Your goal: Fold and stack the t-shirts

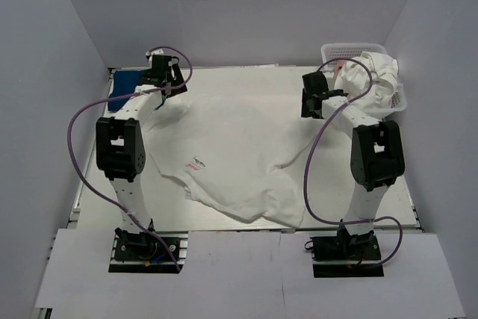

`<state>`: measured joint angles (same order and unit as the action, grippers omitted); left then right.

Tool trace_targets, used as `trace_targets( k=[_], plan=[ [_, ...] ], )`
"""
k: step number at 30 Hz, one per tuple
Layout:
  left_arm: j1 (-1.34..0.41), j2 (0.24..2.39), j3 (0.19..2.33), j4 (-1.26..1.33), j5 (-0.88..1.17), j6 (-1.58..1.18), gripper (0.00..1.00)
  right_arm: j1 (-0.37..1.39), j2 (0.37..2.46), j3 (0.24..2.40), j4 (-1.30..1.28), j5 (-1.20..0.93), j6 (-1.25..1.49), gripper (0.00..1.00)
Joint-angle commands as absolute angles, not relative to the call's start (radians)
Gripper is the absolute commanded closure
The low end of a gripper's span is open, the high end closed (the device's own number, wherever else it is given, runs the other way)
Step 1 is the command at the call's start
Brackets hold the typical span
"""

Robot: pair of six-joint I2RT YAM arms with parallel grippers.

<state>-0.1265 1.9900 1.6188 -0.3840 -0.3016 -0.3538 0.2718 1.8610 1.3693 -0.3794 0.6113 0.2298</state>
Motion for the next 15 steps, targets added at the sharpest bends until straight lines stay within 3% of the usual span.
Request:
trace_targets(
  k=[1,3,8,15],
  plan=[
    [-0.143,1.817,1.621,-0.359,-0.214,-0.364,0.00,0.278,1.812,1.465,-0.450,0.533,0.301,0.10],
    [-0.143,1.761,1.539,-0.310,-0.148,-0.354,0.00,0.281,1.786,1.439,-0.425,0.482,0.293,0.10],
    [-0.143,1.577,1.194,-0.147,0.182,-0.429,0.00,0.282,1.750,1.315,-0.227,0.070,0.235,0.10],
    [-0.152,1.477,0.891,-0.114,0.195,-0.525,0.00,0.288,1.879,1.402,-0.155,-0.021,0.226,0.10]
  ],
)
